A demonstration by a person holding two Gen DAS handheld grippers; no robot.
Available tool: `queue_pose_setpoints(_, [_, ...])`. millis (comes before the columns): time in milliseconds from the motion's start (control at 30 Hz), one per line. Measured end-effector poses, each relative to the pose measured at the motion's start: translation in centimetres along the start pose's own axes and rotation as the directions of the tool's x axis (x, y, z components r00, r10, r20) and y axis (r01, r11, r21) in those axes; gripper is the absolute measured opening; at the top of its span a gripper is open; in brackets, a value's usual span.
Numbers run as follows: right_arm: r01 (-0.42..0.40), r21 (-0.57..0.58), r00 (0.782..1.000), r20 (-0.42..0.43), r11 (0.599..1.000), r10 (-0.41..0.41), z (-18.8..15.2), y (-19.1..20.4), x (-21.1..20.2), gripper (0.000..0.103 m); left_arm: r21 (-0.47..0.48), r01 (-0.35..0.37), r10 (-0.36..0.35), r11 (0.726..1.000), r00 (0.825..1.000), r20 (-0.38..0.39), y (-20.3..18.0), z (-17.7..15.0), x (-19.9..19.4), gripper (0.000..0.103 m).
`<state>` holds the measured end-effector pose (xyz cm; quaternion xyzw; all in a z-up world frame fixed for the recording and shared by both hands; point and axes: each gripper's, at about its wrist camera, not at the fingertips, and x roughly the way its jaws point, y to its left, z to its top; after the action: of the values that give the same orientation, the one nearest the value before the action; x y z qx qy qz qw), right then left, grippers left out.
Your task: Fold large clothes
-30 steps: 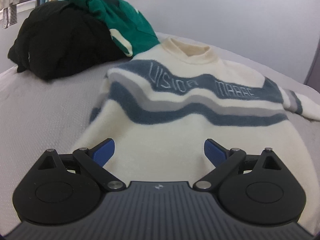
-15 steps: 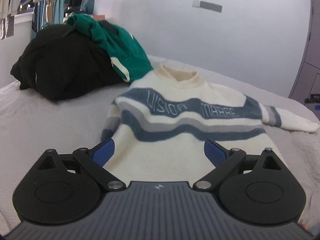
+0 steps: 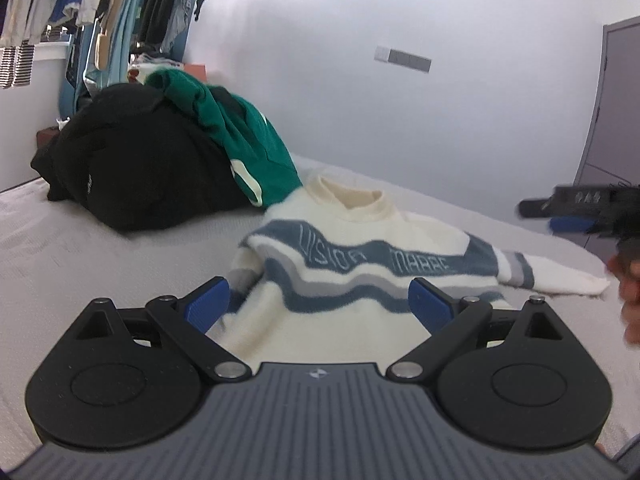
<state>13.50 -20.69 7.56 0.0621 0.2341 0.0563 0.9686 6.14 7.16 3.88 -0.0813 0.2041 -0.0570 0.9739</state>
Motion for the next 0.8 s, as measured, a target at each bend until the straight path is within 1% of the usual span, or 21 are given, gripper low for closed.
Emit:
queue_pose_setpoints(67, [-0.05,-0.003,0.999,0.0,0.999,0.05,-1.1,2.1,-0.3,0.069,-0.009,-0.002,0.002,1.0,1.0,0.007,0.5,0.1,-0.2,0.098])
queue_pose_setpoints(167, [-0.121,-0.002,0.993,-0.008,0.993,0.121,-3.1,4.7,-0.3,0.069,-0.04,-0.006,0.006,0.999,1.0,-0.01,1.8,0.1,0.3,0.098])
queue_pose_setpoints(267, [-0.169,-0.072,0.985,-0.029,0.983,0.168,-5.5,7.4,0.1,0.069,-0.081,-0.026,0.023,0.996,0.999,-0.042,3.7,0.1,1.6,0.098])
queue_pose_setpoints(367, [-0.217,-0.1,0.974,-0.094,0.971,0.208,-7.4,9.0,1.5,0.069,-0.132,-0.066,0.055,0.989,0.995,-0.087,5.9,0.1,3.4,0.098])
queue_pose_setpoints(500, [-0.254,-0.095,0.957,-0.169,0.962,0.236,-9.3,9.1,3.5,0.069,-0.189,-0.097,0.07,0.977,0.987,-0.145,8.1,-0.3,5.4,0.097])
queue_pose_setpoints(600, [-0.27,-0.056,0.945,-0.204,0.961,0.254,-10.5,8.7,4.5,0.069,-0.213,-0.114,0.075,0.97,0.98,-0.186,9.1,-0.7,7.2,0.097])
queue_pose_setpoints(700, [-0.275,-0.018,0.939,-0.222,0.961,0.265,-11.3,8.2,5.2,0.069,-0.255,-0.103,0.05,0.961,0.977,-0.209,9.9,-0.9,8.9,0.097])
queue_pose_setpoints(800, [-0.27,-0.025,0.936,-0.242,0.962,0.257,-12.1,8.1,5.8,0.069,-0.318,-0.101,0.031,0.943,0.975,-0.219,11.1,-1.0,10.5,0.097])
